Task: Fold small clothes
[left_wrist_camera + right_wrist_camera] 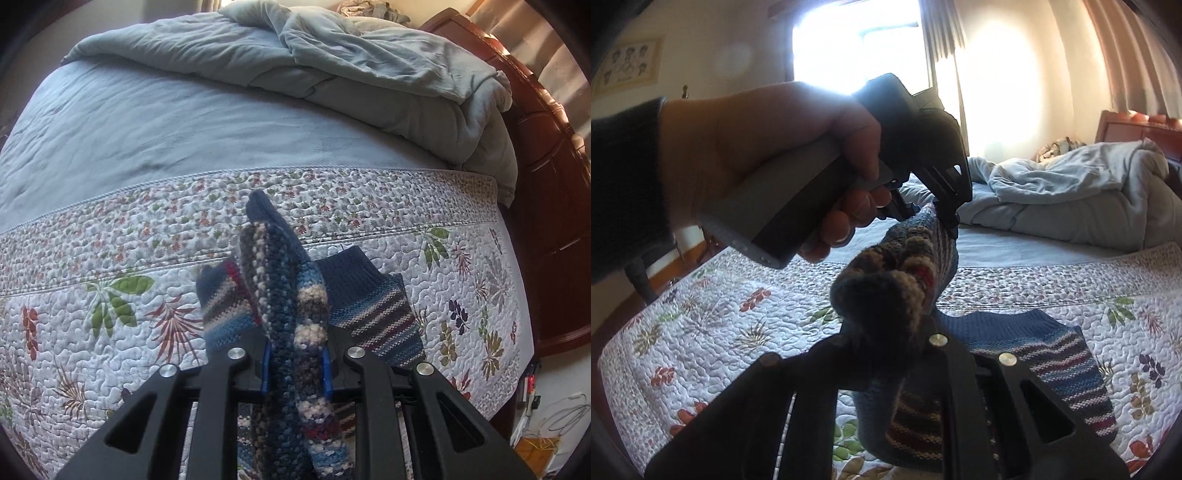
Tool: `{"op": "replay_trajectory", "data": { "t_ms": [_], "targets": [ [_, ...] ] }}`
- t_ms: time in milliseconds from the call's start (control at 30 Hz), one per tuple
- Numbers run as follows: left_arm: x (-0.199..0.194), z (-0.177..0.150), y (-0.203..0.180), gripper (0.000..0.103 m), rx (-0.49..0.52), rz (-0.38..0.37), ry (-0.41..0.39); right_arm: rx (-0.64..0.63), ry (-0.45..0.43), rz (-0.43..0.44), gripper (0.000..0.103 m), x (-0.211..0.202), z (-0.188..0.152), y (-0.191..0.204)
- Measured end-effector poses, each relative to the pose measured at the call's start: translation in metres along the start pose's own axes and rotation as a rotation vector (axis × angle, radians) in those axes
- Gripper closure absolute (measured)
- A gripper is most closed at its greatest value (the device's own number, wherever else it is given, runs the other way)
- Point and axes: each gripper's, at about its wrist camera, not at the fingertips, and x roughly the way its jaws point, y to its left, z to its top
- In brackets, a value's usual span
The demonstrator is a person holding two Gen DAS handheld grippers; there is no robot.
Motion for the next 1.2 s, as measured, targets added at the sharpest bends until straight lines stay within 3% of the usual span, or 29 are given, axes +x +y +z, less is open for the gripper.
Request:
{"op": "replay_trajectory", "data": {
  "t_ms": [333,633,1000,1033,1167,1200],
  "targets": [
    [0.026,0.005,-0.058,0.084,0.034,-0.001,0.012,0.073,-0.017,-0.036,0.093,-0.013,-0.001,-0.045],
    [0.058,0.001,-0.097,0.084,0.066,0.000,0.039,0.156,-0.003,-0.076,0.093,-0.024,-0.021,-0.086],
    [0.115,-0.004,-0.132,0.084,0.083,-0.024,0.083,0.310,0.038,-0.034,0.093,-0.024,-0.053,-0.148],
    [0.119,-0.004,-0.134,0.084,0.062,0.013,0.053,0.316,0.041,-0.035,0.093,-0.023,-0.055,-0.151],
    [0.141,-0.003,-0.145,0.084,0.076,0.028,0.072,0.365,0.062,-0.028,0.093,-0.022,-0.066,-0.167],
    [0.146,-0.003,-0.147,0.084,0.095,-0.005,0.098,0.385,0.070,-0.025,0.093,-0.021,-0.070,-0.173]
  ]
}}
